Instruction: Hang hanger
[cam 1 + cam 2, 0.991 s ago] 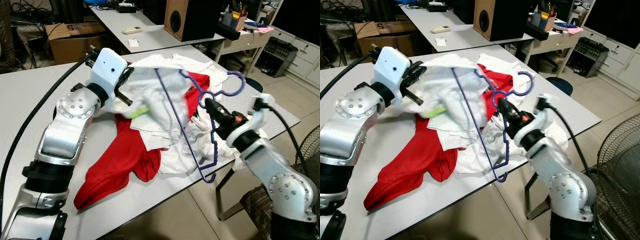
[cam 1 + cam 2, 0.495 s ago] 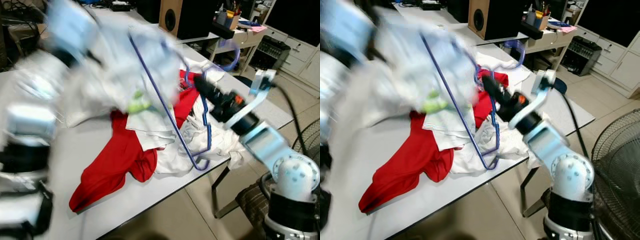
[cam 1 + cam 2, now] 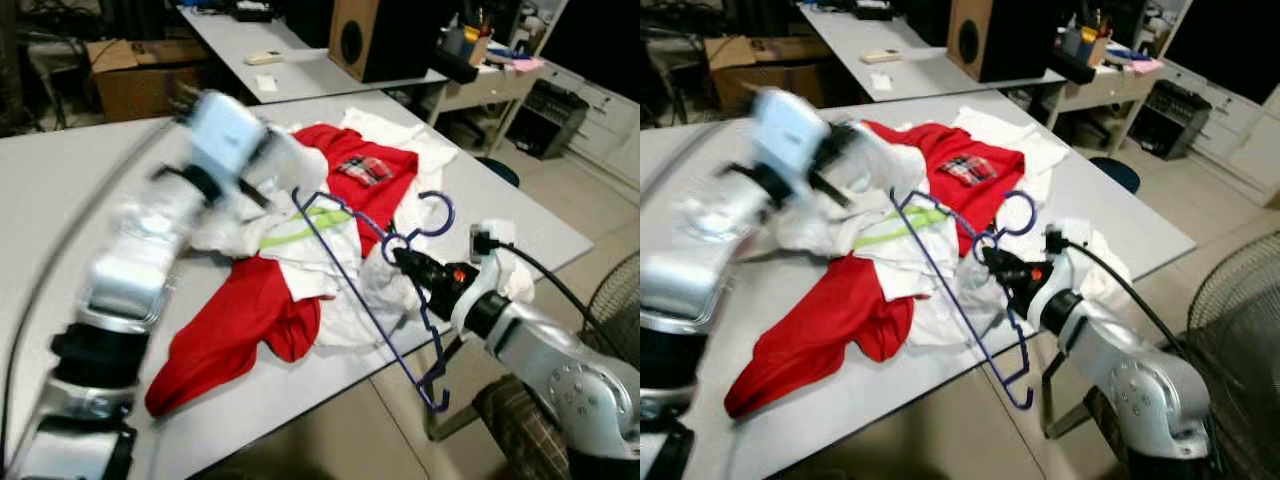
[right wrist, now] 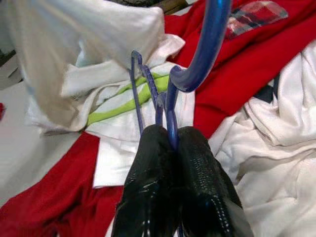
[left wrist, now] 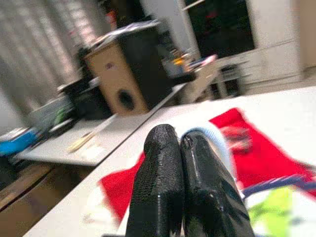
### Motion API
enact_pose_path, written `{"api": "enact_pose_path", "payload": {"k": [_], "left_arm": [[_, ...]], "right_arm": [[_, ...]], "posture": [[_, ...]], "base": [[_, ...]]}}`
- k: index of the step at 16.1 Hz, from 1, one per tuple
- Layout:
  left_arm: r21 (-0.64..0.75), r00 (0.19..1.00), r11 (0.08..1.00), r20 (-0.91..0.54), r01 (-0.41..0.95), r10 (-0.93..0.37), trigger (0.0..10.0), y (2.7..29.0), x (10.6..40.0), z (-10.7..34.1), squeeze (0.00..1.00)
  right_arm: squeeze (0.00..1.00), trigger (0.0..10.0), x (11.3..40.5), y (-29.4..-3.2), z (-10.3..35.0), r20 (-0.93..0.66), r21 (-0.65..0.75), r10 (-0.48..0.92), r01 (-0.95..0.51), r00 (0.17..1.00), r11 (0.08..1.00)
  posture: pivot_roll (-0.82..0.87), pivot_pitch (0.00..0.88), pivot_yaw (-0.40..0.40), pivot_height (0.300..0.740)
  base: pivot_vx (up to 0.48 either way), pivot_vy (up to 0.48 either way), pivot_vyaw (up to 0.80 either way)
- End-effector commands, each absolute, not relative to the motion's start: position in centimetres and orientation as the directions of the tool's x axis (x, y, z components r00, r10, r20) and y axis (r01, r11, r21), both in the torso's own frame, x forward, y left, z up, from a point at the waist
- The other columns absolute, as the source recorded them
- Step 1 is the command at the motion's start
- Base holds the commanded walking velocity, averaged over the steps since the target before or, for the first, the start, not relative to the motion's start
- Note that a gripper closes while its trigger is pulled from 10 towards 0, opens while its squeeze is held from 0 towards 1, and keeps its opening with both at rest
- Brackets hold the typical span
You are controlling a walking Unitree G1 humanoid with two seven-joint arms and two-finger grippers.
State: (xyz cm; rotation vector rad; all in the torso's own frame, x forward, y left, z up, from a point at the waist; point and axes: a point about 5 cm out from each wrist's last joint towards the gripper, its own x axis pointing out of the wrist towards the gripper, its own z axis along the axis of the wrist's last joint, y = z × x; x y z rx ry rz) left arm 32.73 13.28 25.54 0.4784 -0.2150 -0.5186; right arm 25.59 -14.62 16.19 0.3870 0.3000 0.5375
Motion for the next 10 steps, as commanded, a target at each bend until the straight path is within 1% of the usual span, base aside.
{"api": "enact_pose_path", "payload": {"k": [1, 2, 4, 6, 7, 10], "left_arm": [[0.499, 0.838, 0.755, 0.096, 0.427, -0.537, 0.0, 12.7, 32.7, 26.4, 0.0], [0.497, 0.847, 0.764, 0.099, 0.412, -0.522, 0.0, 12.7, 33.0, 26.5, 0.0], [0.489, 0.867, 0.789, 0.12, 0.373, -0.484, 0.0, 13.1, 33.4, 27.1, 0.0], [0.484, 0.864, 0.795, 0.141, 0.366, -0.483, 0.0, 12.9, 33.5, 27.7, 0.0], [0.483, 0.861, 0.797, 0.154, 0.363, -0.485, 0.0, 12.9, 33.5, 28.0, 0.0], [0.485, 0.843, 0.789, 0.172, 0.377, -0.509, 0.0, 12.5, 33.2, 28.6, 0.0]], "right_arm": [[0.0, 10.0, 25.0, -14.8, 16.8, -0.169, 0.404, 0.562, -0.463, 0.81, 0.789], [0.0, 10.0, 24.3, -14.3, 17.2, -0.143, 0.399, 0.613, -0.522, 0.777, 0.754], [0.0, 10.0, 23.3, -13.8, 17.7, -0.112, 0.404, 0.683, -0.595, 0.722, 0.695], [0.0, 10.0, 22.9, -13.3, 18.2, -0.068, 0.424, 0.737, -0.649, 0.673, 0.631], [0.0, 10.0, 22.9, -13.2, 18.4, -0.055, 0.424, 0.745, -0.66, 0.664, 0.62], [0.0, 10.0, 23.7, -13.8, 18.7, -0.032, 0.427, 0.725, -0.646, 0.688, 0.633]], "posture": [[0.02, 0.0, -0.071, 0.74], [0.02, 0.0, -0.067, 0.74], [0.02, 0.0, -0.066, 0.74], [0.02, 0.0, -0.069, 0.74], [0.03, 0.0, -0.074, 0.74], [0.03, 0.0, -0.08, 0.74]], "base": [[0.0, 0.0, 0.0], [0.0, 0.0, 0.0], [0.0, 0.0, 0.0], [0.0, 0.0, 0.0], [0.0, 0.0, 0.0], [0.0, 0.0, 0.0]]}}
